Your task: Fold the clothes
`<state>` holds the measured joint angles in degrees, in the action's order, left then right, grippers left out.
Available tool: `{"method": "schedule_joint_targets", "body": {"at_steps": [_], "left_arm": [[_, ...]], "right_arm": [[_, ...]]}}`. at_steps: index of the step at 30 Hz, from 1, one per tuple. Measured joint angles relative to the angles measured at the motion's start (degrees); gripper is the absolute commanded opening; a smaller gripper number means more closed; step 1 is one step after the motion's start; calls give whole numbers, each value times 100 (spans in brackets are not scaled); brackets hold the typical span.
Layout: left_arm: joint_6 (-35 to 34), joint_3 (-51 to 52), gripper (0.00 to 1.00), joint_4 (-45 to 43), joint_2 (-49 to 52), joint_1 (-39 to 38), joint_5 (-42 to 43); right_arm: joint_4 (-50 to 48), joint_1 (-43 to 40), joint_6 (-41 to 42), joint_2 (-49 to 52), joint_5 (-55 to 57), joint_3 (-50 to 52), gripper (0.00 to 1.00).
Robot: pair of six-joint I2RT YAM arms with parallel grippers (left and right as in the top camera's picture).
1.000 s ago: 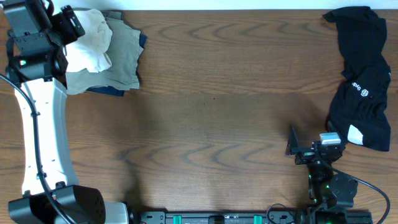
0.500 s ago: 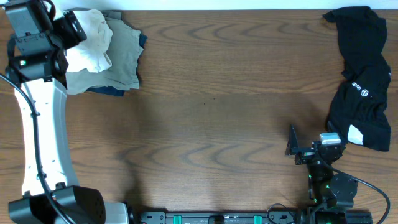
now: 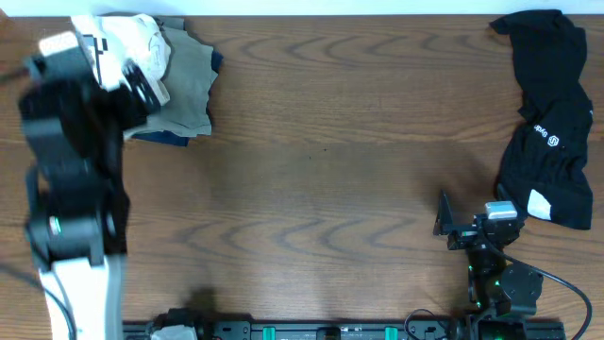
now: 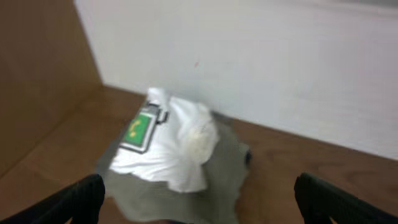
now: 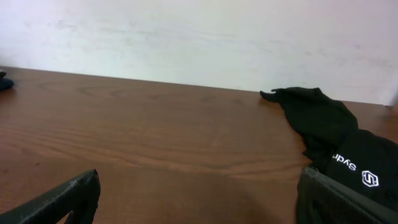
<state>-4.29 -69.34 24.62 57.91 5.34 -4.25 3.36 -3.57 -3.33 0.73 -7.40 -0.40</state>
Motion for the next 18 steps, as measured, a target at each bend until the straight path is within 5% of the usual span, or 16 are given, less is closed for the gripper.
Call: {"method": "schedule_joint_targets", "body": {"at_steps": [9, 18], "left_arm": [[876, 3032, 98, -1462, -2271, -83, 1178], [1113, 5372, 98, -2562, -4286, -299, 1486]], "right_arm": [[2, 0, 0, 0, 20, 0, 99], [2, 0, 0, 0, 24, 0, 99]]}}
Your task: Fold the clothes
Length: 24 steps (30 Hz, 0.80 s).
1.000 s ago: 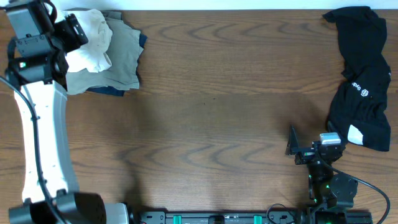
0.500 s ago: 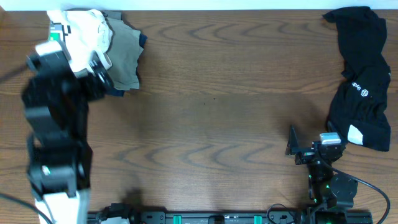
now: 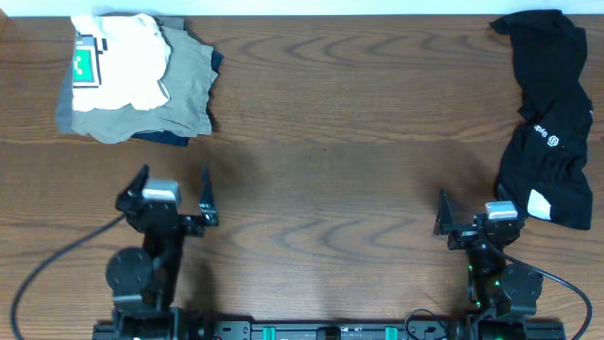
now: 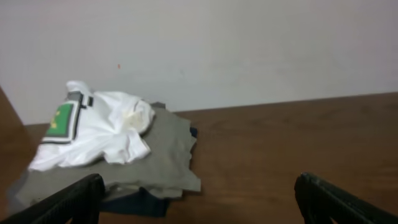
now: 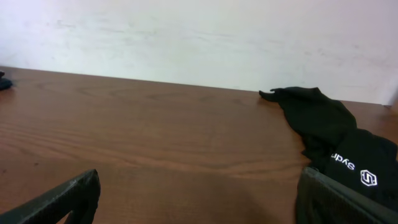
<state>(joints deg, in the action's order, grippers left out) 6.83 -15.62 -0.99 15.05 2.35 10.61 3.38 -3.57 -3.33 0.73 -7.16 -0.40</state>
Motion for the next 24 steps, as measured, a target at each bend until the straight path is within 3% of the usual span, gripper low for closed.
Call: {"method": "schedule_joint_targets", "body": {"at_steps": [8, 24], "left_arm": [[-103, 1121, 98, -269, -1010, -22, 17], [-105, 1486, 98, 151, -1447, -22, -98]], "right_arm": [[2, 0, 0, 0, 2, 0, 99], [2, 0, 0, 0, 13, 0, 99]]}}
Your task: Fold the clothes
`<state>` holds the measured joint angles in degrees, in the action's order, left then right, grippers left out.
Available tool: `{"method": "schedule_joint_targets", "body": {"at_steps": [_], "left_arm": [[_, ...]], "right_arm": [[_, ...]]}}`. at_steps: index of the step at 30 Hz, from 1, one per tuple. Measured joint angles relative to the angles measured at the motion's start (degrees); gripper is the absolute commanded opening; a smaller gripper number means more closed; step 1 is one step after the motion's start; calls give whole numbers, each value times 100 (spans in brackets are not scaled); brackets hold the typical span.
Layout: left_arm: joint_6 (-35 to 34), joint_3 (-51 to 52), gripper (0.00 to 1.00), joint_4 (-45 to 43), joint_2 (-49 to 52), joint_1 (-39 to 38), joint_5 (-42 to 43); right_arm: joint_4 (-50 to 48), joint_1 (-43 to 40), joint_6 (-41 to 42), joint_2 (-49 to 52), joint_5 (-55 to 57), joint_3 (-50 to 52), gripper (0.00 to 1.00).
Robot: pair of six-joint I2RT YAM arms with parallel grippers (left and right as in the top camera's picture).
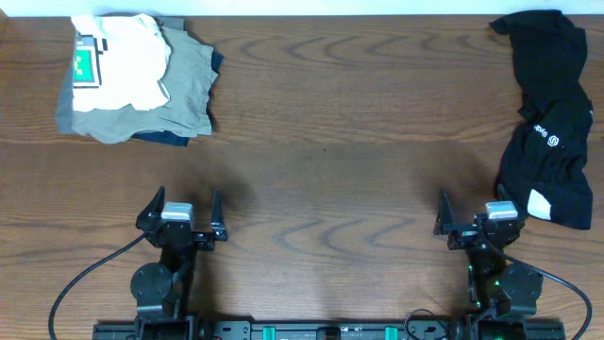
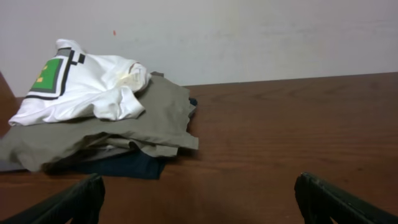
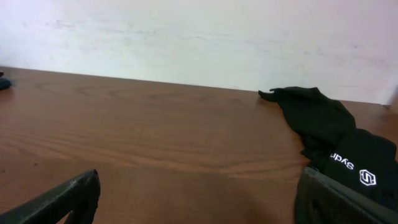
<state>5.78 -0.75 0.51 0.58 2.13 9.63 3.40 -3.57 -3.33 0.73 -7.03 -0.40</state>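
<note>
A pile of folded clothes (image 1: 137, 80) lies at the table's far left corner: a white shirt with a green patch (image 2: 81, 84) on top of a grey-olive garment (image 2: 112, 127) and a dark blue one. A crumpled black garment (image 1: 552, 118) with white logos lies at the far right (image 3: 339, 140). My left gripper (image 1: 181, 212) rests low near the front edge, open and empty, well short of the pile. My right gripper (image 1: 477, 222) sits open and empty beside the black garment's near end.
The brown wooden table (image 1: 330, 161) stretches between the two heaps. A white wall (image 3: 186, 37) runs along its far edge. A black rail with green parts (image 1: 311, 331) lines the front edge.
My left gripper has drawn a little nearer to the front edge and sits lower. The pile and the black garment lie as before. The right arm has not moved.
At first my left arm reached over the far left corner, its open gripper above the white shirt on the pile. Then it was back near the front edge, open and empty, the white shirt left on the pile. Now it rests lower still.
</note>
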Motion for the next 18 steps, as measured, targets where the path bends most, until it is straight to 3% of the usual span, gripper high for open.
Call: {"method": "schedule_joint_targets", "body": {"at_steps": [18], "left_arm": [[0, -11, 98, 15, 0, 0, -63]], "right_arm": [[0, 0, 0, 0, 0, 0, 99]]}}
